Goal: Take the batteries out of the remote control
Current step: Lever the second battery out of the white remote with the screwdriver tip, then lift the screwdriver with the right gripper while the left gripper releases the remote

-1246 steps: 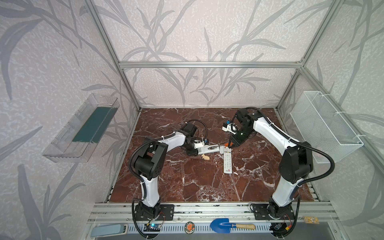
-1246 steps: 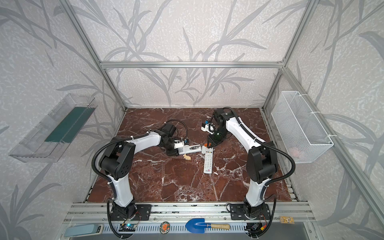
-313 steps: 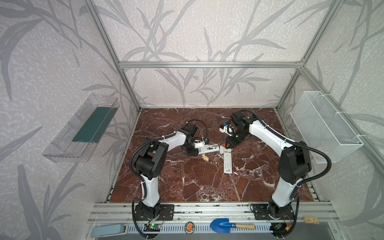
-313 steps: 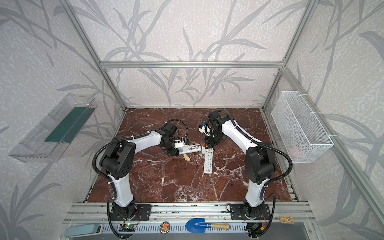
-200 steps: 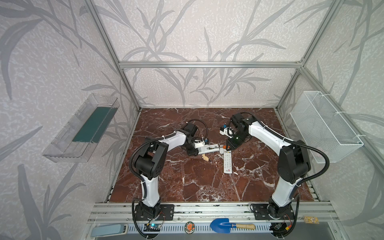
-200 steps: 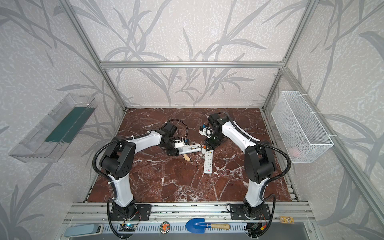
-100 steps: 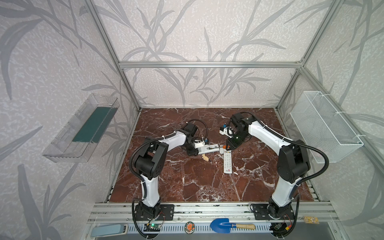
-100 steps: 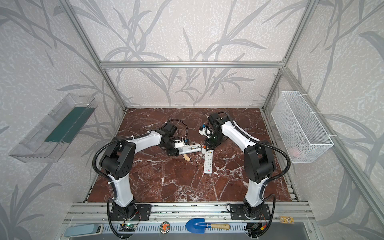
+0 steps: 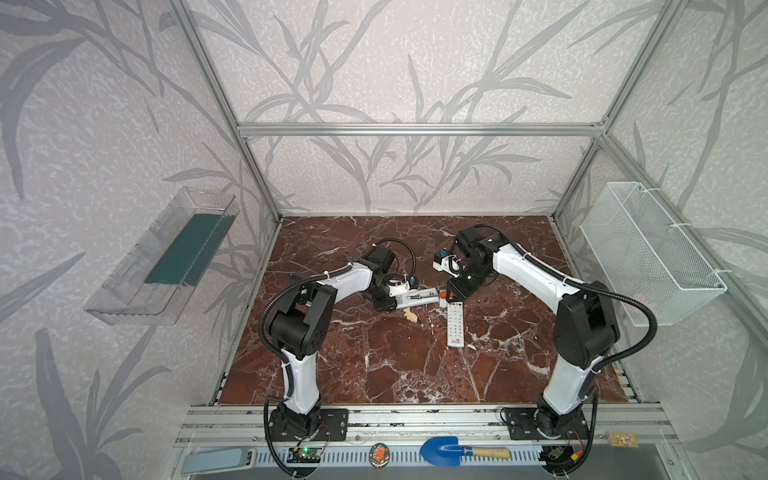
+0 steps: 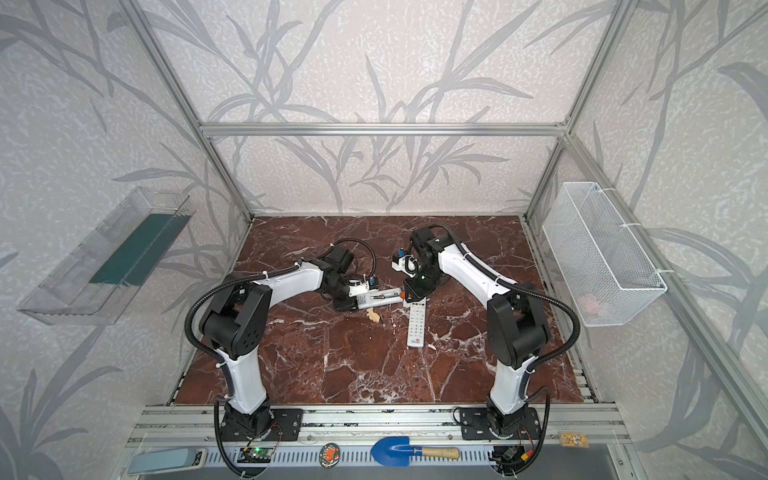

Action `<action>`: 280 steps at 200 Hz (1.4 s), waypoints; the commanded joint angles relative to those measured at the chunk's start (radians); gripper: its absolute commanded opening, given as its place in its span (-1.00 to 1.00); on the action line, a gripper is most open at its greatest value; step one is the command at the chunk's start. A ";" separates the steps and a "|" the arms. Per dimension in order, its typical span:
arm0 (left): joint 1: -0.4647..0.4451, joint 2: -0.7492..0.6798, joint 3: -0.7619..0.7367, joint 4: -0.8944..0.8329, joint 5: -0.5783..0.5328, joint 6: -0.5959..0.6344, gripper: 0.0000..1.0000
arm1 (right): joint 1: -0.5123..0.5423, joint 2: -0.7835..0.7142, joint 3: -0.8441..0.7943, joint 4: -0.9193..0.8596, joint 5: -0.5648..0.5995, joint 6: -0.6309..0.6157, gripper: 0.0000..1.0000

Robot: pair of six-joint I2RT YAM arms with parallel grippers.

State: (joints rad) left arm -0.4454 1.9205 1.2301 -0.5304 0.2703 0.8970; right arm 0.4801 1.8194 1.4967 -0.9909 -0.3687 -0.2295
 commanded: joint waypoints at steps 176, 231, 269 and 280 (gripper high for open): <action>-0.007 0.035 -0.008 -0.021 -0.059 -0.036 -0.09 | -0.061 -0.204 -0.106 0.103 -0.050 0.116 -1.00; 0.006 -0.005 -0.024 0.011 -0.068 -0.083 0.98 | -0.121 -0.301 -0.181 0.225 -0.053 0.191 -1.00; 0.030 -0.091 -0.008 0.018 -0.098 -0.143 0.98 | -0.156 -0.379 -0.246 0.376 -0.034 0.296 -1.00; 0.039 -0.120 0.008 0.011 -0.104 -0.173 0.98 | -0.162 -0.392 -0.257 0.411 -0.040 0.327 -1.00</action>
State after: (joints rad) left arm -0.4294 1.8919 1.2274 -0.4965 0.2062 0.7811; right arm 0.3321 1.4792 1.2587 -0.7109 -0.4015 0.0071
